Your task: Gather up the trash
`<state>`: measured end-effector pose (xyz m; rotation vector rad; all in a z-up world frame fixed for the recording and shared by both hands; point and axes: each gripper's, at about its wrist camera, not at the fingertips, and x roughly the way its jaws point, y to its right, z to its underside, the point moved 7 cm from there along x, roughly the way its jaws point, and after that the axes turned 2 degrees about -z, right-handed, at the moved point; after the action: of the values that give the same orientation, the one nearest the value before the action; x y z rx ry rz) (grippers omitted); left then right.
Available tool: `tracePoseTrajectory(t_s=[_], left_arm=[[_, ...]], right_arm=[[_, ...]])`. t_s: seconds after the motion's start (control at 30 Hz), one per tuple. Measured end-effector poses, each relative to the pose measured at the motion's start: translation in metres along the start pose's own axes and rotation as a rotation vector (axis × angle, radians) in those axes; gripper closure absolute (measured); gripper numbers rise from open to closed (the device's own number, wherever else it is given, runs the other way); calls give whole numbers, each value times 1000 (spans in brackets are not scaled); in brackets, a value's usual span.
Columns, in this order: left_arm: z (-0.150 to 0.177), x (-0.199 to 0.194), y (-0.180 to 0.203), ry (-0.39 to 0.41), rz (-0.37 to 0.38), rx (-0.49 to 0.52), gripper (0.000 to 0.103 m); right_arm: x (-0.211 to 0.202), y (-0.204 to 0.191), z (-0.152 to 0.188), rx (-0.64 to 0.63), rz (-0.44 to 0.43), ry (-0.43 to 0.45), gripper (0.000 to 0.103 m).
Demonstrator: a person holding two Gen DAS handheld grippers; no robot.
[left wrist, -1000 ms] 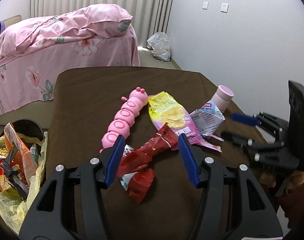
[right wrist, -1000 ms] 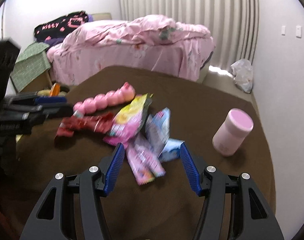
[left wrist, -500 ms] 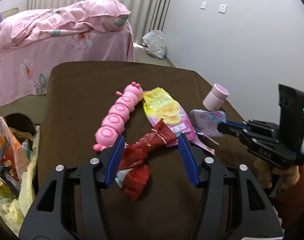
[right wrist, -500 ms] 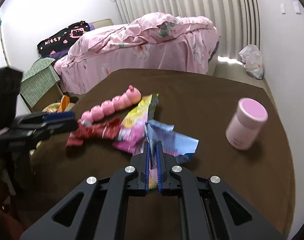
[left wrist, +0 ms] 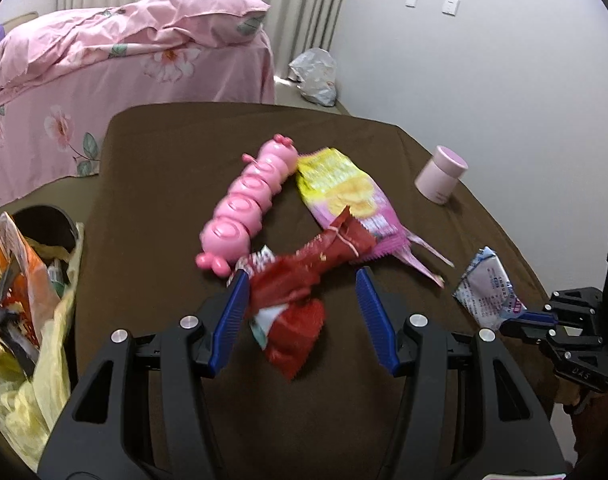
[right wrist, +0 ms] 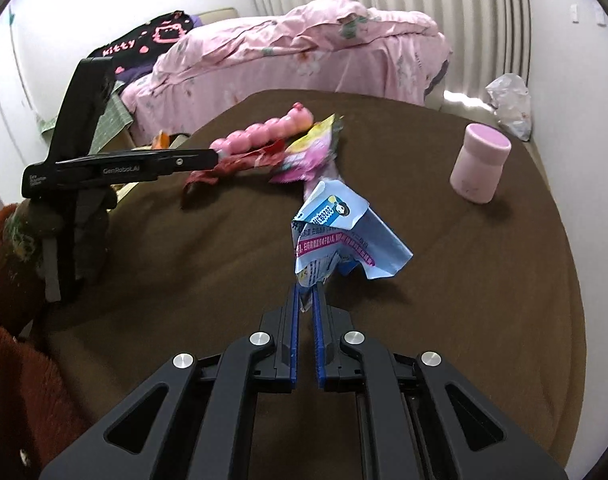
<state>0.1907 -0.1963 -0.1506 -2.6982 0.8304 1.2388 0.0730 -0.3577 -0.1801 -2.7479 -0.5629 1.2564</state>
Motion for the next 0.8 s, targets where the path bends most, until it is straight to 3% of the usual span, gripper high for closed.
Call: tracePoseTrajectory(t_s=[0.03,0.1,0.2,0.33,0.43,0.5,0.63,0.8], left_arm=[[3,-2,3,-4,13,3,50],[8,-6,8,-9,38,6,50],[11,-15,9,-1,66,-12,50],[9,-29,-1,37,61,-54,50],[7,-34,-13,54,48,-91,50],[7,-35,-20,57,43,-112,50],[9,-36,-28,55,44,-136,50],[11,-33,-32,48,45,-155,49]], right_arm=[[-2,-2,1,-5,1,-1,90],[-9,-8,4,-20,-11,14,49],[-21,-19,3,-47,-52,33,47],[-30,-20,-6,-67,4,66,47],[-33,0,-21,25,67,144,47],[-27,17,-32,109,37,185,47],[1,44,-40,210,-3,162,47],[16,33,-37,253,-108,129,42]])
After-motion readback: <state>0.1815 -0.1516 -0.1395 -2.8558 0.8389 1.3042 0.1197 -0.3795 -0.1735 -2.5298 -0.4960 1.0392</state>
